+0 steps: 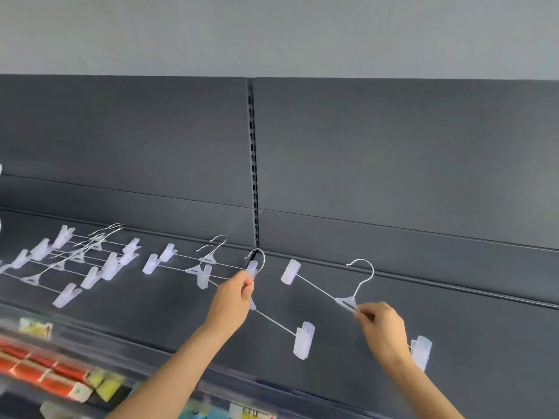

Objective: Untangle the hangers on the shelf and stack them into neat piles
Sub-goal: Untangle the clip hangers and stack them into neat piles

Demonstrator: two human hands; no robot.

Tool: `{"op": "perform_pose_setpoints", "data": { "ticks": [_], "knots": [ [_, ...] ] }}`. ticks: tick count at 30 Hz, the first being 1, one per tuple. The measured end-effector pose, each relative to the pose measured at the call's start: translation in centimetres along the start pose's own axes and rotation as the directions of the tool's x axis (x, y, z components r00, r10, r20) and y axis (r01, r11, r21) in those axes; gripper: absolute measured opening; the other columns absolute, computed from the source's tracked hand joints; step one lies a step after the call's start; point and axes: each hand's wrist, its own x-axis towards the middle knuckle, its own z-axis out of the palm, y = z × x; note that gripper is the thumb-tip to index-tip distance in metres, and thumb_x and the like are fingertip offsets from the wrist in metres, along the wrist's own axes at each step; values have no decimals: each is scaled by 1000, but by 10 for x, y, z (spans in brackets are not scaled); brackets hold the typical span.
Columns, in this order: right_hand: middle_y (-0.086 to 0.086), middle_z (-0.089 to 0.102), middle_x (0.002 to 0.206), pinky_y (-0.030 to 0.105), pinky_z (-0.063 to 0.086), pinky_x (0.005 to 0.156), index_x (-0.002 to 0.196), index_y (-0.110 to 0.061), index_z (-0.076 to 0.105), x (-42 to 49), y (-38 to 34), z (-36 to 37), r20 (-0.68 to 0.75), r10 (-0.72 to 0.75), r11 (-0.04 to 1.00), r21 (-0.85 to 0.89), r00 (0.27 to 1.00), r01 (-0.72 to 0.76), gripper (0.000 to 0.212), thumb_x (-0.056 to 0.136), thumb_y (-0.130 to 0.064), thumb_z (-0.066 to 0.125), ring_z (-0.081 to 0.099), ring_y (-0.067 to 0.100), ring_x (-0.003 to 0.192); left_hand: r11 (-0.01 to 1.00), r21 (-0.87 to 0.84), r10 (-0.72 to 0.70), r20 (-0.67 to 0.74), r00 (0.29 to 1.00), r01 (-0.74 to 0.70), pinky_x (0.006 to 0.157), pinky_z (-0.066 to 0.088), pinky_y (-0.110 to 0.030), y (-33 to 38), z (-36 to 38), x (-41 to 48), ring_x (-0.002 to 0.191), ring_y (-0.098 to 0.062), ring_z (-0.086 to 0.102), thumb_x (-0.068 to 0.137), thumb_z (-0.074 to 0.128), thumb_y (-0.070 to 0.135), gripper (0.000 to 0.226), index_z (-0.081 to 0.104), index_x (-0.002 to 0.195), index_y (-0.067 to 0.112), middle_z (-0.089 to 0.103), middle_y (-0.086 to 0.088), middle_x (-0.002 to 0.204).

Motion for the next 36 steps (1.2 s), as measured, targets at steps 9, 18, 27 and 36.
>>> {"op": "perform_pose_setpoints", "data": {
  "ticks": [9, 18, 27, 36],
  "knots": [
    [30, 55, 72, 34, 38, 59, 75, 12, 58, -2, -119, 145, 61, -61, 998, -15, 996, 62, 23, 88, -7, 53, 46, 43, 75, 999, 31, -25, 23, 999, 24, 58, 38, -28, -118, -122, 47, 57, -15, 45, 91, 44, 4, 22, 47, 71, 12, 59, -13, 68],
    [17, 57, 68, 31, 44, 65, 63, 3, 57, 5, -175, 213, 215, -49, 997, -50, 975, 61, 29, 89, -8, 52, 50, 31, 78, 997, 32, -78, 110, 991, 75, 54, 35, -23, -170, -152, 68, 53, -3, 47, 91, 43, 4, 28, 44, 66, 16, 51, -1, 64],
    [-12, 51, 65, 10, 38, 57, 87, -4, 72, 29, -209, 238, 385, -95, 993, -33, 918, 116, 16, 87, -12, 57, 53, 14, 75, 991, 103, -101, 168, 981, 85, 61, 44, -26, -189, -158, 76, 61, -15, 51, 90, 49, 6, 29, 47, 65, 22, 55, 1, 64],
    [0, 51, 73, 25, 39, 65, 76, -5, 66, 35, -210, 248, 435, -117, 974, -123, 893, 188, 19, 87, -12, 53, 45, 17, 69, 985, 147, -120, 192, 974, 92, 65, 48, -34, -181, -149, 81, 61, -16, 50, 90, 48, 9, 34, 44, 62, 28, 52, 7, 62]
  ]
}}
